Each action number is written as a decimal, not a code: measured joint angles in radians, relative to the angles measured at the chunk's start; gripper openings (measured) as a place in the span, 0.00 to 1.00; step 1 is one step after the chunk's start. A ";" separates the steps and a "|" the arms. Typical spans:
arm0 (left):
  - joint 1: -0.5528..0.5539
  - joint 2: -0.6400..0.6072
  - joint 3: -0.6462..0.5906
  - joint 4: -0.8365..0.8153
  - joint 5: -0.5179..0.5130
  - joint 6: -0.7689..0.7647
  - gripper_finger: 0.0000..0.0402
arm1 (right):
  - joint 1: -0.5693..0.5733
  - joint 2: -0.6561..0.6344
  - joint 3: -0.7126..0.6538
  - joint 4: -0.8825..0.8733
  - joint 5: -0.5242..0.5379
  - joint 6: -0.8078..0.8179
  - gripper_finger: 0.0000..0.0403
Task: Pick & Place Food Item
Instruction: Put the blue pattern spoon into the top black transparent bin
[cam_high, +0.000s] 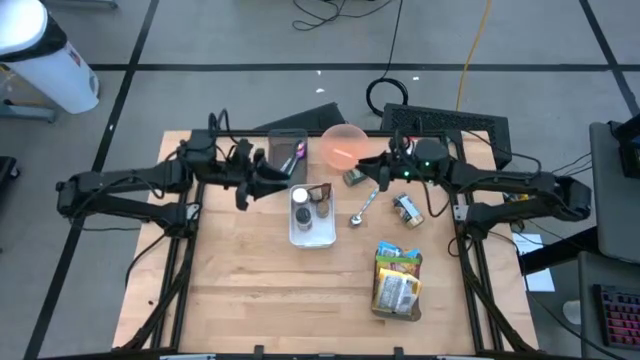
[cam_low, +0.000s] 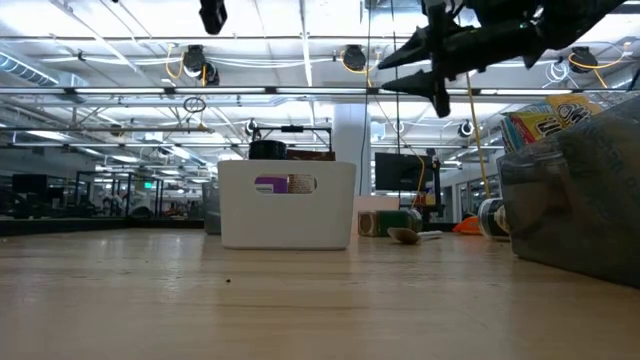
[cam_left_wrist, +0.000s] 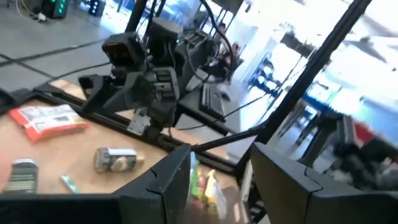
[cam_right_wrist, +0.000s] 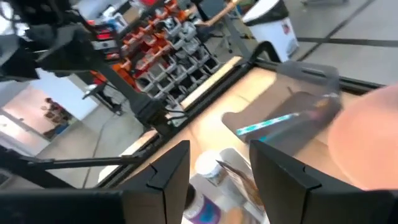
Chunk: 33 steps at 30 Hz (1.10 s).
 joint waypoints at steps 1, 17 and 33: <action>-0.002 0.000 -0.015 0.028 0.000 -0.024 0.44 | 0.006 0.017 0.000 0.028 -0.003 0.000 0.39; -0.001 0.048 -0.047 0.060 0.000 -0.120 0.44 | 0.026 0.227 0.000 0.620 0.030 0.152 0.39; -0.001 0.050 -0.047 0.124 -0.272 -0.079 0.44 | 0.026 0.234 0.000 0.642 0.024 0.182 0.39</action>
